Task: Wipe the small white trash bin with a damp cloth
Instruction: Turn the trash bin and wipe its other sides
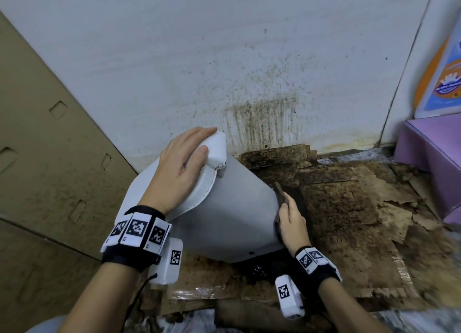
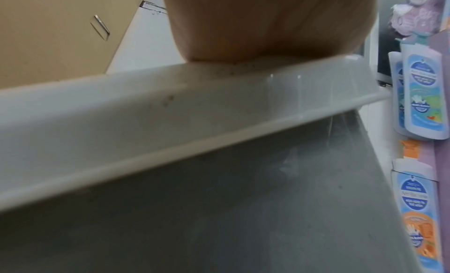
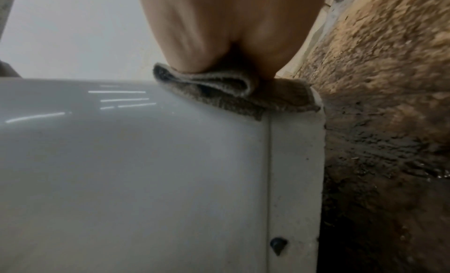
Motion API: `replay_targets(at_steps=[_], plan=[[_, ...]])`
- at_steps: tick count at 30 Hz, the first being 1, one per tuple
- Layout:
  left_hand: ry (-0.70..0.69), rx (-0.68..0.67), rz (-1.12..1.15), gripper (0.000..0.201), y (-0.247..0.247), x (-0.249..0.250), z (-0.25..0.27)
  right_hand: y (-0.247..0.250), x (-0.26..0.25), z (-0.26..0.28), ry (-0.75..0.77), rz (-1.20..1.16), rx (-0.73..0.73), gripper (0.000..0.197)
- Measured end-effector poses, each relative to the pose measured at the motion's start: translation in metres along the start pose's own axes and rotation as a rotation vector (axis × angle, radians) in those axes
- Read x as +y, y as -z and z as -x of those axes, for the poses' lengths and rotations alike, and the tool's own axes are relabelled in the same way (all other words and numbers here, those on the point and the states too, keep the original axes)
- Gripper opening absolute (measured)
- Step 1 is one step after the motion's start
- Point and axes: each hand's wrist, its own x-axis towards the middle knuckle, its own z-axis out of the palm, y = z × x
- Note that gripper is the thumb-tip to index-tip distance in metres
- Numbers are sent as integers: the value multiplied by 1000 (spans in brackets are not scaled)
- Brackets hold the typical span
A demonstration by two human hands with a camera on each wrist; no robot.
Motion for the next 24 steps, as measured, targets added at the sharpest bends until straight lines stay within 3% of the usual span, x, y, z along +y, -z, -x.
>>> replay_targets(at_steps=[7,12,16,24], plan=[[14,1,0,43,4,0,2,-11,-25,13,63,-103,132,38],[-7,4,-13,45,-3,0,2,-16,-92,21,201,-308,108,37],[55,30,75,52,-10,8,1,-15,-141,34,295,-424,38,39],[24,69,108,43,-27,35,2,-13,-159,47,375,-369,34,41]])
